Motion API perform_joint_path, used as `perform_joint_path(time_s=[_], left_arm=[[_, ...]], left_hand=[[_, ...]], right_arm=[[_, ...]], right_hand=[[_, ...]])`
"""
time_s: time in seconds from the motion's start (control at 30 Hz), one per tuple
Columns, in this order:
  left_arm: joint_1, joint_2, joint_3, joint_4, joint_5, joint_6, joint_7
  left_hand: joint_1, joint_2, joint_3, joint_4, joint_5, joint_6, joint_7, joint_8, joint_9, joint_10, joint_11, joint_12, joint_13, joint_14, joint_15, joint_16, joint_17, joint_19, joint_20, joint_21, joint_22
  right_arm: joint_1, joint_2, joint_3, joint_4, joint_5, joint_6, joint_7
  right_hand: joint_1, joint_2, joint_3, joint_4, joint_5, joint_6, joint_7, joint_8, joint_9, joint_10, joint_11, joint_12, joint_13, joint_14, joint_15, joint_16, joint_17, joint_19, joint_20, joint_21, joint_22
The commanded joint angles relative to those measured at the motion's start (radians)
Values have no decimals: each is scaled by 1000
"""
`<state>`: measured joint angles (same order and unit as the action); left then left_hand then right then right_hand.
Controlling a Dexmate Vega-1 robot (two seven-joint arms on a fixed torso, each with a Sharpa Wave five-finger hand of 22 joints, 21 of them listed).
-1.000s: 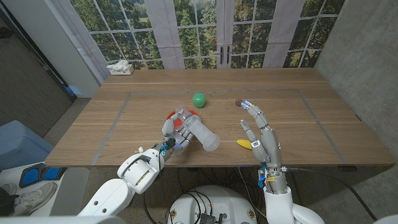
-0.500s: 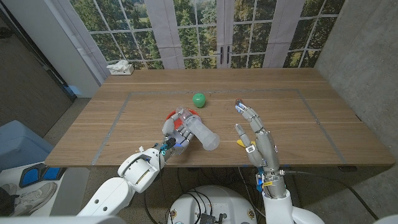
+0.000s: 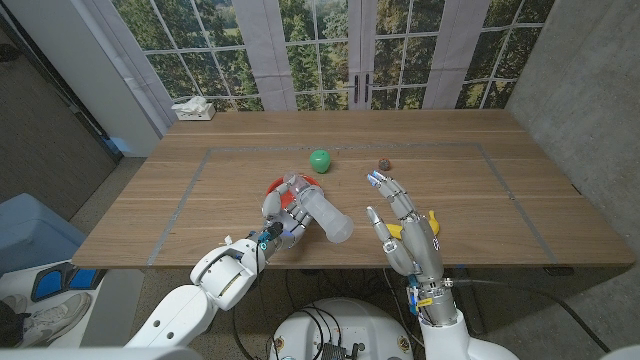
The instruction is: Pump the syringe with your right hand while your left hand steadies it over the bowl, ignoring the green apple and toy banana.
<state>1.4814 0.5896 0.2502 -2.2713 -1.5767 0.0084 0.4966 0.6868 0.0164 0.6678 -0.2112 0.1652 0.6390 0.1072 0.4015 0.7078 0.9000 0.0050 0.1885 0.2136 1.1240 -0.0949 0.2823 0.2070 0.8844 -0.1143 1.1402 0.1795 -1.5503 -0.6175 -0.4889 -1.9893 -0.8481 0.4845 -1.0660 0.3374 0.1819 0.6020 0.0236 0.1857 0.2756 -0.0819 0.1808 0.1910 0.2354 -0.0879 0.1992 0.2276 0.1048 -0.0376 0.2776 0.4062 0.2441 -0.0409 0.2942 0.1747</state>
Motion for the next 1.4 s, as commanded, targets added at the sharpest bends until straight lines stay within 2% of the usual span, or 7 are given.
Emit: perform_joint_path(time_s=[0.03,0.4,0.67,0.9,1.17,1.27,1.4], left_arm=[[7,-14,0,19,5,-11,-16],[18,-24,-4,27,18,-25,-43],[29,-36,-9,37,-5,-25,-89],[23,-55,0,58,-5,-31,-117],[5,-78,17,83,17,-43,-136],[-2,-78,18,91,8,-34,-146],[-7,-82,25,95,24,-38,-152]], left_hand=[[76,171,178,77,7,-4,-11,102,5,171,-211,-3,2,118,-135,-3,2,-5,-84,7,5],[67,171,181,83,6,-11,-16,102,3,148,-212,-9,-3,113,-135,-7,2,-9,-81,7,5],[59,170,182,87,5,-16,-17,101,1,130,-213,-12,-7,108,-134,-11,2,-13,-80,8,5],[40,171,187,100,5,-43,-27,94,-3,91,-216,-16,-16,95,-134,-21,1,-24,-77,5,3],[22,173,194,116,6,-62,-38,90,-8,52,-217,-17,-23,81,-134,-32,1,-30,-76,-1,2],[12,176,200,126,7,-80,-37,85,-11,39,-218,-16,-26,60,-134,-42,0,-34,-76,-5,2],[2,177,207,136,9,-105,-37,80,-16,19,-219,-16,-29,30,-136,-55,-1,-38,-76,-11,2]], right_arm=[[-7,-22,-37,-43,-4,-110,35],[22,-17,-82,-46,17,-115,66],[13,6,-105,-63,-1,-172,68],[-15,4,-111,-117,-21,-255,97],[-16,-18,-120,-156,-38,-295,127],[-9,-30,-123,-161,-25,-292,146],[-2,-25,-129,-163,-44,-314,148]], right_hand=[[1,24,2,11,-4,-10,-2,0,2,-7,1,-2,2,-4,-133,4,9,-5,-108,-3,6],[-44,7,-32,57,-9,14,-1,15,0,1,15,6,0,-6,-130,10,20,-21,-92,-13,7],[-76,7,-50,85,-7,17,1,14,-1,1,9,8,-2,-14,-138,8,25,-44,-94,-26,6],[-80,5,-57,82,-3,-11,-5,5,-3,-18,5,2,-5,-39,-139,-2,24,-76,-94,-43,5],[-93,-1,-72,82,-1,-41,-14,-1,-5,-42,-6,-3,-8,-70,-143,-15,21,-108,-84,-61,4],[-89,12,-67,79,3,-44,-18,2,-6,-43,-16,-1,-10,-72,-157,-18,17,-103,-111,-62,4],[-88,19,-62,79,5,-41,-23,5,-6,-39,-20,1,-11,-69,-162,-18,15,-91,-122,-59,4]])
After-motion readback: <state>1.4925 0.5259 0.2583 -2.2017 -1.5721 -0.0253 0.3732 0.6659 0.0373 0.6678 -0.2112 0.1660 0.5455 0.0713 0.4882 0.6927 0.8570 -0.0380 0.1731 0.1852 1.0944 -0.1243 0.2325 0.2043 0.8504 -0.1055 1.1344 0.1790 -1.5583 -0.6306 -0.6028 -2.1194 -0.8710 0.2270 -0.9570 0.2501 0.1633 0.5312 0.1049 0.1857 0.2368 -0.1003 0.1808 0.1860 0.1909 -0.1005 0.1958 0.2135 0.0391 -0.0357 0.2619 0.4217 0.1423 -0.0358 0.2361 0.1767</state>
